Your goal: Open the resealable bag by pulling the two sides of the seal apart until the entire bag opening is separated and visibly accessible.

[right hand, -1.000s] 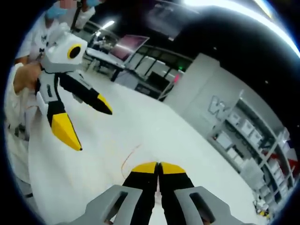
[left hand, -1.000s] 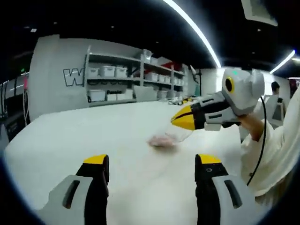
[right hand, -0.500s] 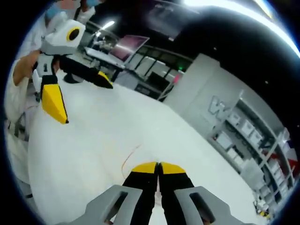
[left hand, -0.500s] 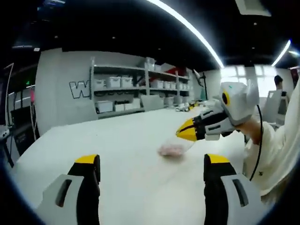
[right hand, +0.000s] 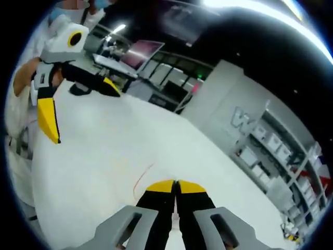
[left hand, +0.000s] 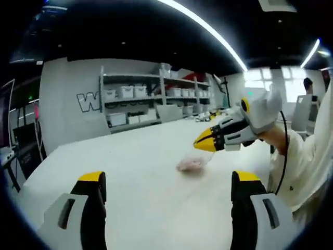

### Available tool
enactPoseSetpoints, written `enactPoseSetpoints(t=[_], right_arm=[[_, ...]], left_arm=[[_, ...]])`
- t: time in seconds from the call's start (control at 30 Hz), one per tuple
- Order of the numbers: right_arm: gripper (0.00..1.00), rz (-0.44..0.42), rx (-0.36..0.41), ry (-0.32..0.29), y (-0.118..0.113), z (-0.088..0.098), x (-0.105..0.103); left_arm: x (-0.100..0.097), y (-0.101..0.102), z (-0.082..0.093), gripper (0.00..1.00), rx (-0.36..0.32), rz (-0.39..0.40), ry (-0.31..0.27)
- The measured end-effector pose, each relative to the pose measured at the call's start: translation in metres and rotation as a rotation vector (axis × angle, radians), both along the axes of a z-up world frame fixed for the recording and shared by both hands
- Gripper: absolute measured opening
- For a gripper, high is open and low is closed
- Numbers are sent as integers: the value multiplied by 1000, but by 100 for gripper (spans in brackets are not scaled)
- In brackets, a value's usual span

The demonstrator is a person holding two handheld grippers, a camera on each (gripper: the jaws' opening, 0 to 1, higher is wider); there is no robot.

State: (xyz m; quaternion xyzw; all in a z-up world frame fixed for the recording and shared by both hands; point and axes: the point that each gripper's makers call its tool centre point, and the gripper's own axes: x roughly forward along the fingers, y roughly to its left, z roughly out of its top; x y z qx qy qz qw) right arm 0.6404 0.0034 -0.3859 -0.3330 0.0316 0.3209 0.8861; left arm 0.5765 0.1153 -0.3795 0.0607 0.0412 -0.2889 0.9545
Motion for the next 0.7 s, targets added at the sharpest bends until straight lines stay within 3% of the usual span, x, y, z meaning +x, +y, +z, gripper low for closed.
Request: enactPoseSetpoints(t=[0.2, 0.7], right_arm=[[0, -1, -3, -5, 0, 2, 0], [0, 7, -2, -61, 3, 28, 5]], left_arm=[[0, 2, -1, 99, -9, 3, 11], [0, 5, -4, 98, -16, 8, 16]])
